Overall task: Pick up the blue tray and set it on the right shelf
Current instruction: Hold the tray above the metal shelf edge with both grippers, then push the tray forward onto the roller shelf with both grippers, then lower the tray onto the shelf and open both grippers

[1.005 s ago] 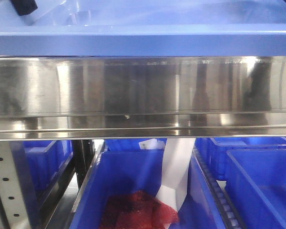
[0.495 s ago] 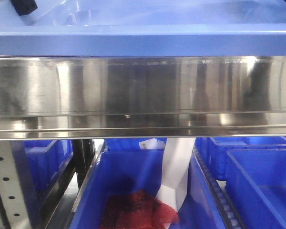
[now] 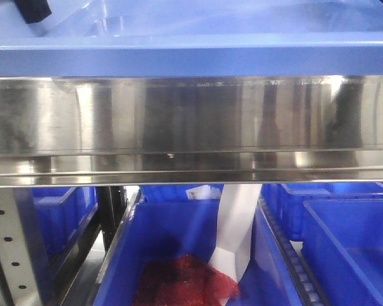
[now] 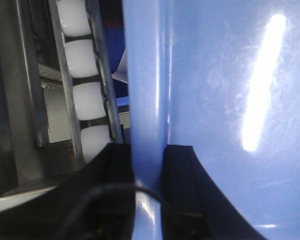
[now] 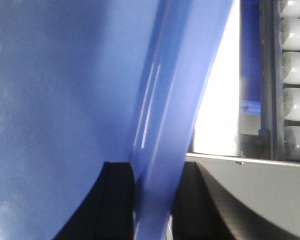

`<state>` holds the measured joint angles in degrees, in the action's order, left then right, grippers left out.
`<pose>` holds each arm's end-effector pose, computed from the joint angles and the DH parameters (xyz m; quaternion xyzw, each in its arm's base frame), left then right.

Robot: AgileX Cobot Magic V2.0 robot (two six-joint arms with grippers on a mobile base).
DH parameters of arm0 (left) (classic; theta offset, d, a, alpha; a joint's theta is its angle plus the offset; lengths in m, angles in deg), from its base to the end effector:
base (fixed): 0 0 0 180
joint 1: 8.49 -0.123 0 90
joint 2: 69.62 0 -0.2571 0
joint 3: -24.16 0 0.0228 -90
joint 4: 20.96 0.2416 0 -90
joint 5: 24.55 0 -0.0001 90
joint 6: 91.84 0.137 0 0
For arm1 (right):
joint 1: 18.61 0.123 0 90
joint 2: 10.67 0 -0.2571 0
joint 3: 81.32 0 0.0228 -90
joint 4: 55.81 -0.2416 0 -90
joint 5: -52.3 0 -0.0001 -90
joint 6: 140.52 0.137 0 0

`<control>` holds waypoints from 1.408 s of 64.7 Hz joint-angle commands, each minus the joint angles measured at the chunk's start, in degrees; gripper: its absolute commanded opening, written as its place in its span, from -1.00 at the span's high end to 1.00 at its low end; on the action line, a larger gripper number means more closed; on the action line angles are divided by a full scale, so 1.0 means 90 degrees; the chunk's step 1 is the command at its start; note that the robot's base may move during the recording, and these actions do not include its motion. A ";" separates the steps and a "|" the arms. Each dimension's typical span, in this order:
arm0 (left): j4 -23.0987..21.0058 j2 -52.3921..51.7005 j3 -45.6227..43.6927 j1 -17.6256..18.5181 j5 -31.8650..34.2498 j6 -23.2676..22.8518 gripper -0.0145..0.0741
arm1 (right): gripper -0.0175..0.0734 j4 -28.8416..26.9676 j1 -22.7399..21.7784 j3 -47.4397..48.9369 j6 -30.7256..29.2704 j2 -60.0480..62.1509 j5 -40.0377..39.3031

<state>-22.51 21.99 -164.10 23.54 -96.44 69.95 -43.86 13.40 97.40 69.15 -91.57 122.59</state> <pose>0.2540 -0.1631 0.3062 0.1162 0.9697 -0.1032 0.1884 0.2333 0.1143 0.3136 -0.0305 0.9656 0.0324 0.2563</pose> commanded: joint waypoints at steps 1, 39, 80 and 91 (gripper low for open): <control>-0.0173 -0.0193 -0.0198 0.0075 -0.0365 0.0081 0.78 | 0.49 0.0104 0.0008 0.0197 -0.0177 0.0175 -0.0559; 0.0739 0.0157 -0.1253 -0.0265 0.0845 0.0366 0.78 | 0.49 -0.0568 -0.0825 0.2196 -0.1077 -0.0744 -0.0658; -0.0108 0.2017 -0.1831 -0.1024 0.1030 0.0391 0.73 | 0.49 -0.0636 -0.1362 0.3177 -0.1264 -0.3194 -0.0728; -0.0125 0.2048 -0.1831 -0.1024 0.1030 0.0403 0.17 | 0.14 -0.0636 -0.1362 0.3170 -0.1264 -0.3270 -0.0729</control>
<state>-22.53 43.52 -178.42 14.05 -89.56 73.19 -49.91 1.00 124.01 59.04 -123.83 117.88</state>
